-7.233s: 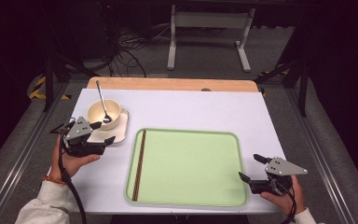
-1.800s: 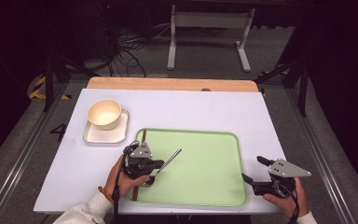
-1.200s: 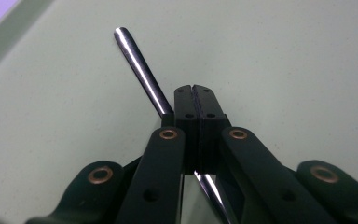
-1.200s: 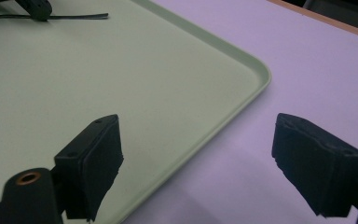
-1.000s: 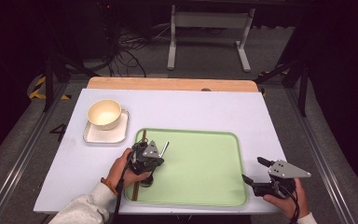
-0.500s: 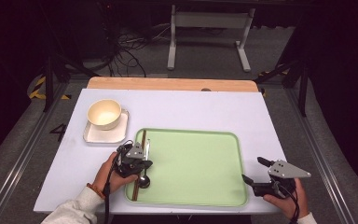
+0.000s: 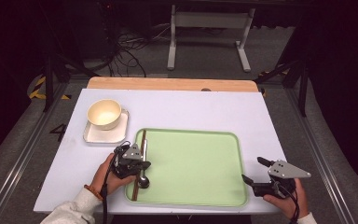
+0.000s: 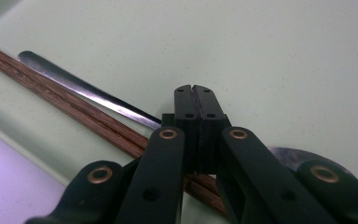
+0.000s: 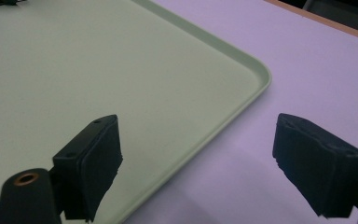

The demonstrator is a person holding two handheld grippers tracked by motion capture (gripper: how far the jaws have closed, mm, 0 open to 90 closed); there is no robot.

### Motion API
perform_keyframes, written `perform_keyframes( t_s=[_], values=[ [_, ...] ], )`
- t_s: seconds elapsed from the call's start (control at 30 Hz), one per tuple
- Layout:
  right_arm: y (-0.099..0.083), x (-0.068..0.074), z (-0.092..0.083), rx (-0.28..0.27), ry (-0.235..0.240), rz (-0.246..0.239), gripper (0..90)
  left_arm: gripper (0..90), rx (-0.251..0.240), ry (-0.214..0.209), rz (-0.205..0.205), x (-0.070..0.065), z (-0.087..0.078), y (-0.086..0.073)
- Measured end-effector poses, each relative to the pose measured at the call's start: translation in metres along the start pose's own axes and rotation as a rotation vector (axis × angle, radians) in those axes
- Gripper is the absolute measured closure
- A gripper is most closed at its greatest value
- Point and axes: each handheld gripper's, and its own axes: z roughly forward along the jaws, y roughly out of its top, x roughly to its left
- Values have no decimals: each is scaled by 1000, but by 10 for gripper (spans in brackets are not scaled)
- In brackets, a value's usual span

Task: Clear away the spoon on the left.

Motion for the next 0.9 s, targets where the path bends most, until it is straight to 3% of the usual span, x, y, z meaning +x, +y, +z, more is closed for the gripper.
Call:
perform_keyframes(
  t_s=[0.4,0.6,0.9],
  values=[
    [1,-2,0,-5,-4,-4,153,879,-19,11,30,-3,-4,1],
    [1,-4,0,-9,-9,4,153,854,-62,25,41,0,-14,1],
    [7,-1,-3,-32,-17,-15,146,654,-129,113,120,0,-35,3]
  ],
)
